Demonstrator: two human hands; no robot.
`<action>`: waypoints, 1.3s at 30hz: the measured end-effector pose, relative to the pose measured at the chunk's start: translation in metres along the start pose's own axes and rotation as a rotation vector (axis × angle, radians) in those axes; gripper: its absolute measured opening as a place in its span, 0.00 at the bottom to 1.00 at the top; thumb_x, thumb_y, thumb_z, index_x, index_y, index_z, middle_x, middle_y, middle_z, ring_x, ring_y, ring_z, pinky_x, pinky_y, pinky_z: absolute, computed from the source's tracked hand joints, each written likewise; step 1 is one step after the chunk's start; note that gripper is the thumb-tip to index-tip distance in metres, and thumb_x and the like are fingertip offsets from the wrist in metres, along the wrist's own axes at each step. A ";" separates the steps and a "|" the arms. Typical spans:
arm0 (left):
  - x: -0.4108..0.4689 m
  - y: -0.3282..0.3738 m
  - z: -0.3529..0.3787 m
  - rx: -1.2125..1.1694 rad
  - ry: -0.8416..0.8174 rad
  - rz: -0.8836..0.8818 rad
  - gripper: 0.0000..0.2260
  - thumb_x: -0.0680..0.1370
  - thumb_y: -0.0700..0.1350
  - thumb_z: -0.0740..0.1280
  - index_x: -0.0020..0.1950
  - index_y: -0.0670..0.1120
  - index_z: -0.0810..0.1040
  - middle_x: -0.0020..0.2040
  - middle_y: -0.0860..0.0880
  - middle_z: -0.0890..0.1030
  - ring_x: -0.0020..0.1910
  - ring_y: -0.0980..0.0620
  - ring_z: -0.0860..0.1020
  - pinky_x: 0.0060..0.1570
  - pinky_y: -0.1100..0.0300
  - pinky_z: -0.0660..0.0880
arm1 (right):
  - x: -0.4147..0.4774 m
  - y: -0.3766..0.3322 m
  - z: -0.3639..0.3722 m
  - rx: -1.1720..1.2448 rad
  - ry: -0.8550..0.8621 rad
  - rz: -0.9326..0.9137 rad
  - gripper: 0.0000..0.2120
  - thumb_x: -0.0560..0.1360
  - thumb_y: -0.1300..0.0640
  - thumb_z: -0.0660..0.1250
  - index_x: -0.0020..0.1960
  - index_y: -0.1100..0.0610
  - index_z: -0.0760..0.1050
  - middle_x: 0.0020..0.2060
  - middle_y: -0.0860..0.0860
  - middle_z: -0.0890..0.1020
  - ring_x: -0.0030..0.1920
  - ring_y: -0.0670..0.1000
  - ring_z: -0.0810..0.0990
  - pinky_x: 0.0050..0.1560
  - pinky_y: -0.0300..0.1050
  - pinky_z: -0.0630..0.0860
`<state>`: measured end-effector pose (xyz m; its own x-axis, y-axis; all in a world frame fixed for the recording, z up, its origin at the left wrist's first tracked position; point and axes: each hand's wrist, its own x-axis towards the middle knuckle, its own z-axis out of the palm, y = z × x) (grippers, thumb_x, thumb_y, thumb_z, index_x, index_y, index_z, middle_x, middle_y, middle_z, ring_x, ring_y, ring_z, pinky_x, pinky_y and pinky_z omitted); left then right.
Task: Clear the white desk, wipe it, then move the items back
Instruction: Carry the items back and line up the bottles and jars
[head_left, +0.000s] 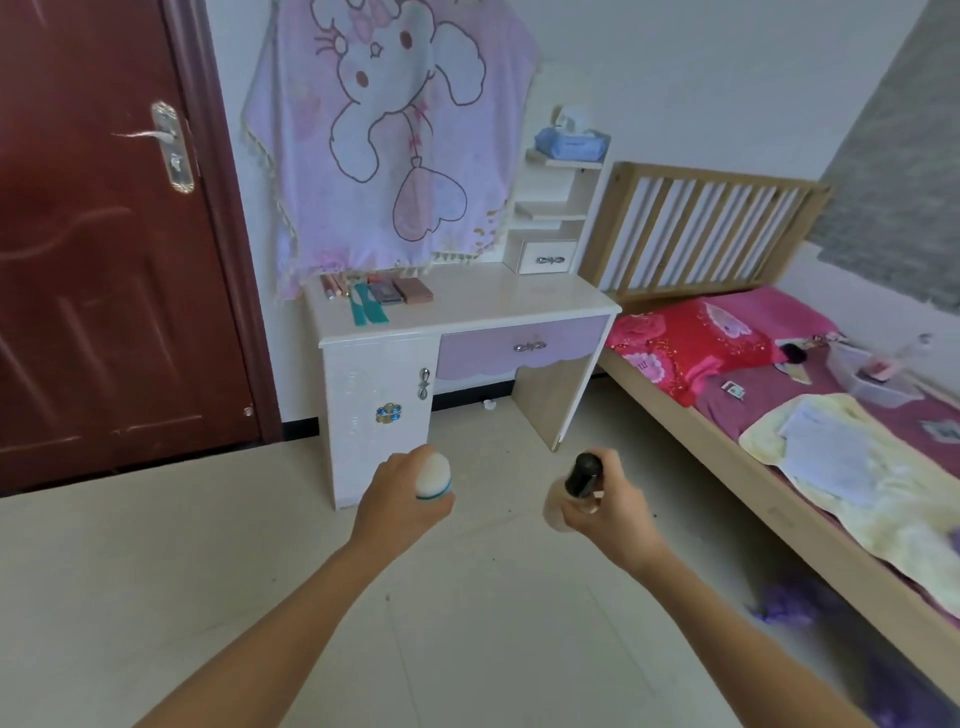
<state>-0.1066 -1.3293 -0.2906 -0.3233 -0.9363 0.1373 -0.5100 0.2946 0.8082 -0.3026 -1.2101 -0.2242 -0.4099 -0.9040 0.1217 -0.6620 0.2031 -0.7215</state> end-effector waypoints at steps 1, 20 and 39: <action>0.015 0.004 0.011 -0.005 -0.015 0.006 0.24 0.69 0.49 0.71 0.64 0.52 0.70 0.53 0.52 0.72 0.52 0.55 0.68 0.49 0.61 0.65 | 0.011 0.009 -0.004 0.011 0.023 0.023 0.16 0.69 0.63 0.68 0.47 0.52 0.62 0.30 0.45 0.72 0.34 0.52 0.71 0.33 0.37 0.69; 0.243 0.072 0.182 -0.055 0.088 -0.177 0.19 0.69 0.47 0.71 0.59 0.53 0.72 0.50 0.50 0.73 0.52 0.47 0.74 0.49 0.55 0.72 | 0.292 0.175 -0.079 0.076 -0.095 -0.038 0.18 0.69 0.60 0.69 0.42 0.44 0.61 0.28 0.44 0.73 0.31 0.48 0.72 0.29 0.31 0.67; 0.456 -0.021 0.137 0.009 0.249 -0.292 0.28 0.69 0.49 0.72 0.68 0.52 0.67 0.55 0.50 0.72 0.51 0.50 0.74 0.44 0.58 0.76 | 0.558 0.124 0.036 0.035 -0.339 -0.116 0.17 0.71 0.61 0.68 0.57 0.59 0.66 0.38 0.52 0.77 0.38 0.55 0.75 0.39 0.44 0.72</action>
<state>-0.3526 -1.7363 -0.3230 0.0397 -0.9985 0.0375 -0.5591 0.0089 0.8290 -0.5907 -1.7029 -0.2701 -0.0984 -0.9948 -0.0248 -0.6674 0.0845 -0.7399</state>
